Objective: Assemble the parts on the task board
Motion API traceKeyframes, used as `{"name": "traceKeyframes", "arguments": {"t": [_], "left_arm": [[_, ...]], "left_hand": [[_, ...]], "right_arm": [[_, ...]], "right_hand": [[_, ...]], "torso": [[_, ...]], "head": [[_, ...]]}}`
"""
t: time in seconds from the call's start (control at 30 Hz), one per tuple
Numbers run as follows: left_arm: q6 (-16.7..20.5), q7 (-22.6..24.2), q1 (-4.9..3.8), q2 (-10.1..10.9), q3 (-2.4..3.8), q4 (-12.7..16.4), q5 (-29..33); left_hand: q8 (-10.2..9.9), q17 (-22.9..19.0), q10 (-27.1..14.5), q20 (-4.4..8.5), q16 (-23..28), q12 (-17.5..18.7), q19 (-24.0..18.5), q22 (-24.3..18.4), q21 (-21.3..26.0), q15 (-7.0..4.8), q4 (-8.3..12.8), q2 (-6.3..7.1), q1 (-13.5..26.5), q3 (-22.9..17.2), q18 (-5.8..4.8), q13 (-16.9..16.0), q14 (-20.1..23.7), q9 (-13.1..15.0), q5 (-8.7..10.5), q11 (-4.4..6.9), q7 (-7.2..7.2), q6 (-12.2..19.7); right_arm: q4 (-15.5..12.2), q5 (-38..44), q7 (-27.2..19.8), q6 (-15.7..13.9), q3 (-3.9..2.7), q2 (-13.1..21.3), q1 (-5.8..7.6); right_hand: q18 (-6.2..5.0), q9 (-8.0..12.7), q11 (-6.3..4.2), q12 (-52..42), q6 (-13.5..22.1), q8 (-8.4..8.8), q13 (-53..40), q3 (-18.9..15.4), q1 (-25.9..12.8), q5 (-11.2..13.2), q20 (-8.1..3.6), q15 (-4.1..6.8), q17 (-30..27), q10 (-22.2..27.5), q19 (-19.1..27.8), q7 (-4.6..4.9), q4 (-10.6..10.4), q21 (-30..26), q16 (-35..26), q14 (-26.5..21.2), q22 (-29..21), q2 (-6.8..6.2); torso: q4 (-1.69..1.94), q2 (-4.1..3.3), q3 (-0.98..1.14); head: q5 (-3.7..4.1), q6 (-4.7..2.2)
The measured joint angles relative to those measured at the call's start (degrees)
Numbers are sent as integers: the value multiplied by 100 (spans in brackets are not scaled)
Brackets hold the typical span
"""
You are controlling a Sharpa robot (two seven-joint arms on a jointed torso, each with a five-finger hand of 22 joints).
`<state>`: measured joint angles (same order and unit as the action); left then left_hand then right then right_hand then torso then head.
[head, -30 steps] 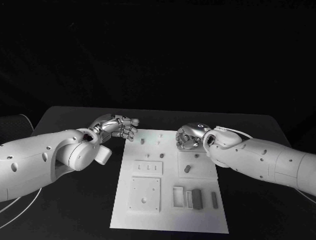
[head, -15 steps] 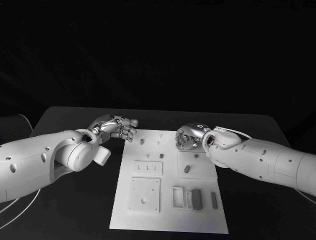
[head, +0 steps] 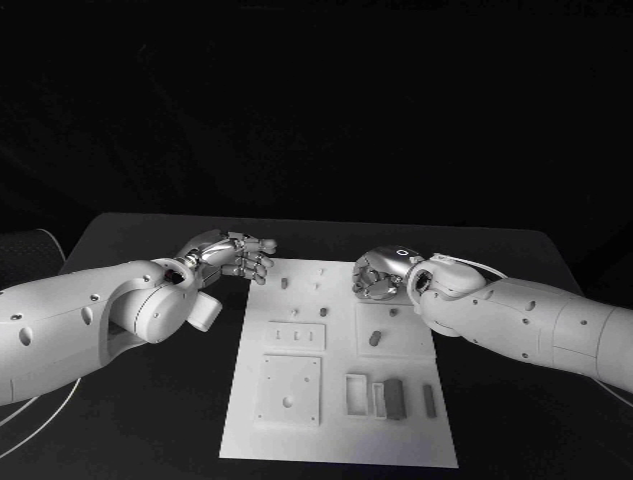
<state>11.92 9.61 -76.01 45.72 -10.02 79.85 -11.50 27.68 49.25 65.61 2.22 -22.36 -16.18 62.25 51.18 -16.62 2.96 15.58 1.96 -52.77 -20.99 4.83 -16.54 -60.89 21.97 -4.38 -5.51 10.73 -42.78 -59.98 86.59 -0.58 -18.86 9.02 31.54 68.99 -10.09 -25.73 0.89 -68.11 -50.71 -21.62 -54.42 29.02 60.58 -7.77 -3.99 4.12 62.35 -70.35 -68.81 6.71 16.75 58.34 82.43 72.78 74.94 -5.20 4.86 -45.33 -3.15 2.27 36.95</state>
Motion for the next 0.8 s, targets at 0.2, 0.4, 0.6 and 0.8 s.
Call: {"name": "traceKeyframes", "arguments": {"t": [0.2,0.4,0.6,0.8], "left_arm": [[-10,-10,0,2,0,4,0],[-16,-16,-1,-1,0,4,0],[-19,-19,-1,-3,0,2,0],[-20,-23,-1,-2,0,-1,0]], "left_hand": [[0,3,0,0,0,0,0,5,0,0,0,0,0,0,-8,-7,0,4,0,0,0,0],[0,6,0,0,0,22,0,5,0,0,0,0,0,0,-37,-8,0,5,0,0,0,0],[-22,12,0,0,0,21,0,5,0,0,0,0,0,0,-40,-13,0,5,0,0,0,0],[-22,16,0,0,7,21,0,10,0,0,0,0,0,0,-45,-21,0,11,0,0,0,0]], "right_arm": [[-29,11,12,-7,0,25,-1],[-46,18,34,-35,2,28,-1],[-46,20,71,-59,3,21,-3],[-47,47,112,-68,0,15,0]], "right_hand": [[0,-33,-29,0,-55,-50,2,0,0,0,1,29,-4,10,0,-16,0,0,0,-11,0,0],[0,-66,-51,22,-125,-49,5,0,30,0,10,51,-7,-11,-9,-44,0,23,0,12,0,30],[0,-105,-79,22,-197,-80,5,0,11,0,11,61,2,-41,-9,-71,0,23,23,21,0,48],[0,-152,-103,22,-280,-117,5,0,39,1,12,101,5,-59,-10,-120,0,44,23,20,0,118]], "torso": [[0,-3,3],[1,-5,3],[7,-7,-1],[10,-9,-3]], "head": [[-4,-4],[8,-9],[23,-8],[24,12]]}}
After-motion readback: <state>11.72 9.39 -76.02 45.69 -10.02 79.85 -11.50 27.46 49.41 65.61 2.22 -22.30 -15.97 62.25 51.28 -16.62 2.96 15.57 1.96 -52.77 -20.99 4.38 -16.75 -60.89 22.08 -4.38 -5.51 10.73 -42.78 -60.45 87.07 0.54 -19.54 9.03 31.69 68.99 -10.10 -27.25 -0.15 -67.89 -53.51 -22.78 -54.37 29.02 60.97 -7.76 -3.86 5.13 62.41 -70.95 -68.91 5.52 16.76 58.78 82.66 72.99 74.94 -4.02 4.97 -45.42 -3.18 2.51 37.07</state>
